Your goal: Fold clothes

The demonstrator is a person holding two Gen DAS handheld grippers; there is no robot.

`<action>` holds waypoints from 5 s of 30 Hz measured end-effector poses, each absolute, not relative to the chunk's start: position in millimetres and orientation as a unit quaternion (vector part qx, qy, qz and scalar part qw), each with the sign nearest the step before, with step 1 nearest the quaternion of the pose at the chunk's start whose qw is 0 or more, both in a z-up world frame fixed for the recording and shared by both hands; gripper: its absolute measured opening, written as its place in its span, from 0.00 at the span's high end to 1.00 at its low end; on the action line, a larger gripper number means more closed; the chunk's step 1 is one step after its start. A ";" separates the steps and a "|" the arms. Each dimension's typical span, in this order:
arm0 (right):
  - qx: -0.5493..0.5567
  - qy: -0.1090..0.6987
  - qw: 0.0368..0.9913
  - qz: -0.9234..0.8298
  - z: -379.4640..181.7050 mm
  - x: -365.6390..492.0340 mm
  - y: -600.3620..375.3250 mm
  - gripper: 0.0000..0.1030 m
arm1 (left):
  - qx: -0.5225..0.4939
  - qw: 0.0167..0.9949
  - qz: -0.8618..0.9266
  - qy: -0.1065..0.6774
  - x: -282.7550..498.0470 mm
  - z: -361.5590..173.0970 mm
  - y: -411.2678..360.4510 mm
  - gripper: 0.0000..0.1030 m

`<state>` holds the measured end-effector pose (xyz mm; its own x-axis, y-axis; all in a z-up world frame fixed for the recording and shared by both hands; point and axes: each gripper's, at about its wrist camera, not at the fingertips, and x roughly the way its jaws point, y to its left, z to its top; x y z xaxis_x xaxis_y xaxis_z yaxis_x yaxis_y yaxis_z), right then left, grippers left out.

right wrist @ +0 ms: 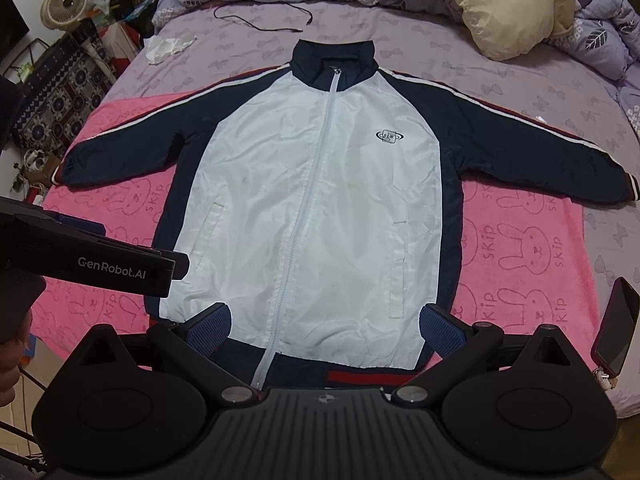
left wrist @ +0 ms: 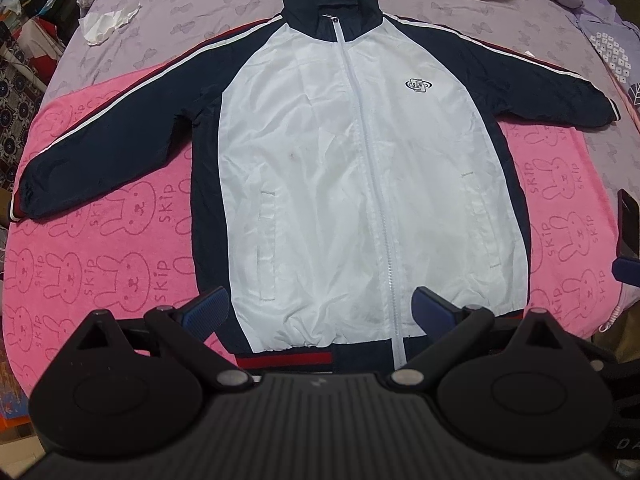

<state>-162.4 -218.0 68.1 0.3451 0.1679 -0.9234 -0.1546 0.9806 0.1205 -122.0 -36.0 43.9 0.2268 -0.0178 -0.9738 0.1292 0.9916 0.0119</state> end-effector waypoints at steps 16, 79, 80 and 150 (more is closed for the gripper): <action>0.067 0.470 0.880 -0.002 -2.1 -94.2 -343.1 0.01 | 0.050 0.811 -0.039 0.582 -49.7 -25.0 -93.4 0.04; -0.098 0.423 0.892 0.127 -117.8 151.7 -63.9 0.77 | -0.029 0.785 0.096 0.611 48.0 -149.7 105.5 0.00; -0.087 0.416 0.896 0.129 -109.3 150.9 -63.0 0.78 | -0.031 0.786 0.093 0.610 47.5 -149.8 106.1 0.00; -0.029 0.493 0.868 0.052 -145.6 61.1 -149.1 0.04 | -0.356 0.787 0.338 0.373 -33.3 -95.1 290.5 0.01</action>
